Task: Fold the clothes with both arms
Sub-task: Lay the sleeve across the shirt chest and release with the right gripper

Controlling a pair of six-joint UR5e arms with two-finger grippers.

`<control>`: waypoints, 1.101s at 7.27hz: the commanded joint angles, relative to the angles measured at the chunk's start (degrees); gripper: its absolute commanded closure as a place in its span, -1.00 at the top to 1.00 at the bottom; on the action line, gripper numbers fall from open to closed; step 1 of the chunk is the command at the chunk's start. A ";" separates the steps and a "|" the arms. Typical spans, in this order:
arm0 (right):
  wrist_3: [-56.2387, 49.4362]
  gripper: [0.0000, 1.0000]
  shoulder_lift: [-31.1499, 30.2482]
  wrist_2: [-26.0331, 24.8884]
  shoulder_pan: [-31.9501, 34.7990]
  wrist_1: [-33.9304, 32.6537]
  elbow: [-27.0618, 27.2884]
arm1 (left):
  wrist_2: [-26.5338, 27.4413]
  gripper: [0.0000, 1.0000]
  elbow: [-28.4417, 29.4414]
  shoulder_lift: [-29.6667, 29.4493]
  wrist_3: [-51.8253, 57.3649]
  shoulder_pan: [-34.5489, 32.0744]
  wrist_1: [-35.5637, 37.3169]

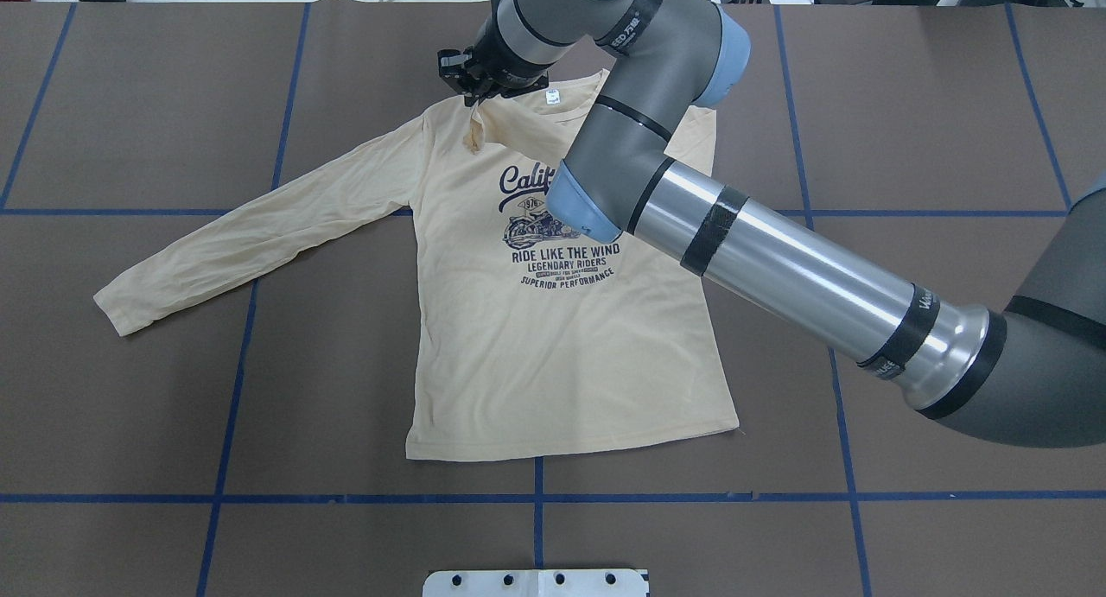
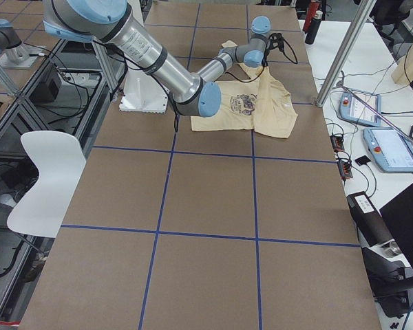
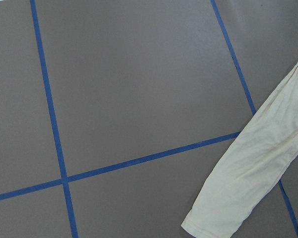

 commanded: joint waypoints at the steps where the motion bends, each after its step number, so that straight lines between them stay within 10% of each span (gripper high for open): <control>1: 0.00 -0.81 0.43 -0.09 -0.51 0.09 -0.06 | 0.00 1.00 0.00 -0.01 -0.07 0.00 0.08; 3: 0.18 0.99 1.40 -2.62 -1.21 0.01 -0.23 | 0.00 1.00 0.00 -0.01 -0.07 0.00 0.08; 8: 4.74 1.00 0.70 -2.99 -1.04 -0.96 0.46 | 0.17 1.00 -0.96 -1.22 -8.09 0.35 -1.23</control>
